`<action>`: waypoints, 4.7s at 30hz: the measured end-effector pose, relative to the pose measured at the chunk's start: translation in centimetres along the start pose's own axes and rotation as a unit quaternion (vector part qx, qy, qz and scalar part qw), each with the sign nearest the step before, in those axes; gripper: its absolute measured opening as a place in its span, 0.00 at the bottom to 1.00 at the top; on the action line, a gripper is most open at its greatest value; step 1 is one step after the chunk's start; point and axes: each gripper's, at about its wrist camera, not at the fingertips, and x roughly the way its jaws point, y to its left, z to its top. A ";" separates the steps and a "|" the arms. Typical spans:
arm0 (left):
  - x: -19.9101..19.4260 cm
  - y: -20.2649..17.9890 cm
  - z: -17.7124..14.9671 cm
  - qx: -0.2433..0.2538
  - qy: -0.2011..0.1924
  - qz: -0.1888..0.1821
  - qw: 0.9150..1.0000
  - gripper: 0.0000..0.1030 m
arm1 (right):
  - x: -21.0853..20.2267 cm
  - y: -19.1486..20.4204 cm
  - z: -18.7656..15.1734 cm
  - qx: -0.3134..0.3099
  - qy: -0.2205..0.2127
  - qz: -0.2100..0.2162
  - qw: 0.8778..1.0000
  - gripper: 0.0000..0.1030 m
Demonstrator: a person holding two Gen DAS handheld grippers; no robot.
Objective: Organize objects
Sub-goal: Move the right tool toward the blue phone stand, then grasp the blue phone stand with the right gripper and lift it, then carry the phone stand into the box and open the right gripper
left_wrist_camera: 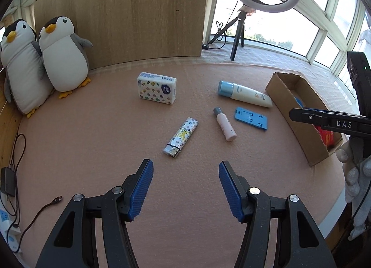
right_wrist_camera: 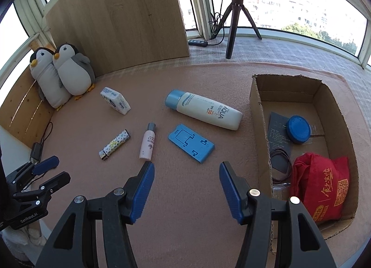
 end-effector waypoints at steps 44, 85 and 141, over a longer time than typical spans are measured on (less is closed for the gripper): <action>1.4 5.3 1.3 -0.055 -0.002 0.019 0.998 0.60 | 14.1 -0.7 5.1 0.013 0.112 -0.016 0.993 0.44; 5.6 -2.9 -0.5 0.013 0.060 -0.106 0.992 0.60 | 7.7 0.6 -3.8 -0.008 0.122 0.052 0.991 0.49; 6.9 -21.8 8.4 0.102 0.028 -0.232 0.967 0.32 | -1.1 -6.7 1.7 0.031 0.024 0.022 0.999 0.26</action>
